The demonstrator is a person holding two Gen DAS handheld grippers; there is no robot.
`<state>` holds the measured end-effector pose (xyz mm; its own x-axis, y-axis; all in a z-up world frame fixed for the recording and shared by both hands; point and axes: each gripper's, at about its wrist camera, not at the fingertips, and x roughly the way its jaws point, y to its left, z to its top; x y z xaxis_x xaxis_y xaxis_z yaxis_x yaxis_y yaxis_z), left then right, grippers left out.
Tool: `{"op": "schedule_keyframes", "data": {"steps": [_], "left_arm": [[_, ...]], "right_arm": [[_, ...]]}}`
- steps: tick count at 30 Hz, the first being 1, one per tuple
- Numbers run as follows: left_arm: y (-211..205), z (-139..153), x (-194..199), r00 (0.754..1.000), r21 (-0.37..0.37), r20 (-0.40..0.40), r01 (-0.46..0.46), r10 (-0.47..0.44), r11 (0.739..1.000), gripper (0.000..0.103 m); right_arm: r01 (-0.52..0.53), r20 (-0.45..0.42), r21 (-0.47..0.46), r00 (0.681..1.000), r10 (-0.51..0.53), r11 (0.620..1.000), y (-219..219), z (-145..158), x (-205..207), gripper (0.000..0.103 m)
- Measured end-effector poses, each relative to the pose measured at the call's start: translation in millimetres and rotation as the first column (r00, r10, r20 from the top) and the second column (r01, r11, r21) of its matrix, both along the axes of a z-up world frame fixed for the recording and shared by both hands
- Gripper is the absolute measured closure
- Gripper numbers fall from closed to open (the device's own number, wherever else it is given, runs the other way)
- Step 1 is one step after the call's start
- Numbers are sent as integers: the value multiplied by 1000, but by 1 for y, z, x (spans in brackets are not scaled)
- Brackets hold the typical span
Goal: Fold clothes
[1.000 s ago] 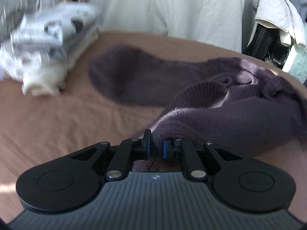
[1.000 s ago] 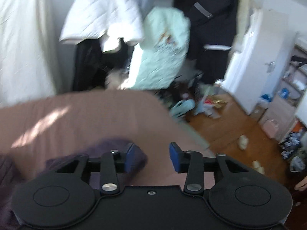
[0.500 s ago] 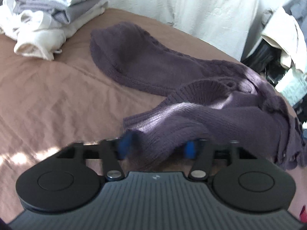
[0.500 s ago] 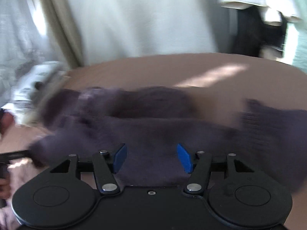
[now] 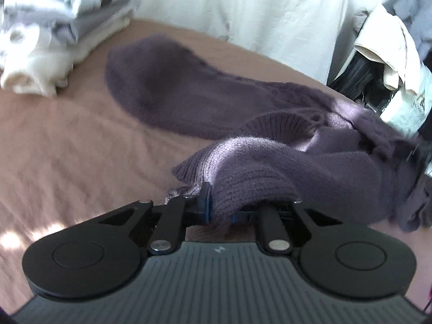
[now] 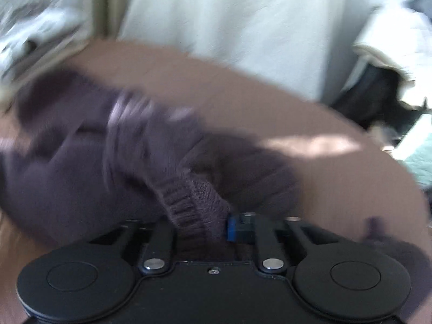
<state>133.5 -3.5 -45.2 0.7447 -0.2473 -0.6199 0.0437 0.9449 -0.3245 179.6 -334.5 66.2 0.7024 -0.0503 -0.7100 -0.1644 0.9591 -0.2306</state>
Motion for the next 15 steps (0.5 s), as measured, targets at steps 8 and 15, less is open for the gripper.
{"op": "schedule_keyframes", "data": {"steps": [8,15], "left_arm": [[5,26,-14,1000,-38,25,11,-11,999,91],[-7,31,-24,996,15,-24,90,-89,996,91]], "right_arm": [[298,245,53,921,-302,953,-96,136,6,89],[586,297,-24,778,-554,810,-180,134,6,90]]}}
